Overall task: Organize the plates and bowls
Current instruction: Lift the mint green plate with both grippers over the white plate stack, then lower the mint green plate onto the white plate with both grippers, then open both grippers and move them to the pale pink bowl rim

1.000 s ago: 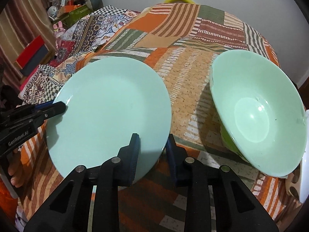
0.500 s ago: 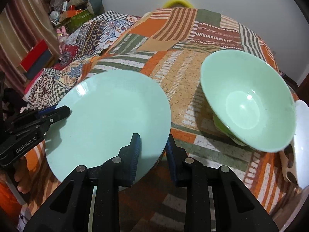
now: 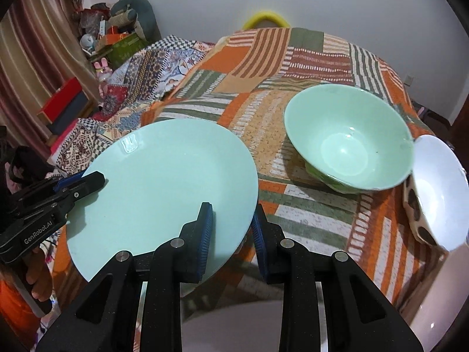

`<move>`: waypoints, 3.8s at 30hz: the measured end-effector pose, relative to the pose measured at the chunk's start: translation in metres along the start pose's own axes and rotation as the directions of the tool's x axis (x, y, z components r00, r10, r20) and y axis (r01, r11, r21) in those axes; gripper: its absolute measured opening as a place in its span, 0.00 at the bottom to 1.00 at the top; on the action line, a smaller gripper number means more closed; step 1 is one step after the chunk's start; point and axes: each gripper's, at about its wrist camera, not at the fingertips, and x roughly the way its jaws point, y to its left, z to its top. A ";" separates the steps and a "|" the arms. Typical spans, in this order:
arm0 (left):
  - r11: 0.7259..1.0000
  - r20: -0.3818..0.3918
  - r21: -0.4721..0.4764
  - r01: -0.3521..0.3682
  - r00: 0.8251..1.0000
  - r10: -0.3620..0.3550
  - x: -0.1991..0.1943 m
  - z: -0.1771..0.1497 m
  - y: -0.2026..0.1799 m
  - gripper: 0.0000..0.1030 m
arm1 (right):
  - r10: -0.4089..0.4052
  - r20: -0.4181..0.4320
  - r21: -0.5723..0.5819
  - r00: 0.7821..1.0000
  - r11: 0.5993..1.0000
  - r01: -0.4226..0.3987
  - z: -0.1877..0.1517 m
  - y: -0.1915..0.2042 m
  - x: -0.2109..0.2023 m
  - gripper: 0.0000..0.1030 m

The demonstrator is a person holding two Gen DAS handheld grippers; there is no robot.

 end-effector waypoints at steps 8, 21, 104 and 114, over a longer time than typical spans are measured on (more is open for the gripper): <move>1.000 0.038 0.004 0.006 0.999 -0.006 -0.036 -0.006 -0.012 0.18 | 0.000 0.054 -0.023 0.999 1.000 0.002 -0.010 0.006 -0.033 0.24; 0.999 0.085 0.028 0.022 0.996 -0.024 -0.089 -0.024 -0.037 0.18 | 0.006 0.134 -0.036 0.991 0.999 -0.001 -0.038 0.011 -0.085 0.24; 0.977 -0.181 0.200 0.078 0.983 -0.041 -0.019 -0.106 -0.151 0.24 | -0.055 0.054 0.212 0.997 0.976 0.042 -0.157 -0.075 -0.095 0.24; 0.972 -0.180 0.220 0.083 0.983 -0.044 -0.022 -0.107 -0.150 0.24 | -0.044 0.062 0.214 0.997 0.976 0.030 -0.162 -0.075 -0.101 0.21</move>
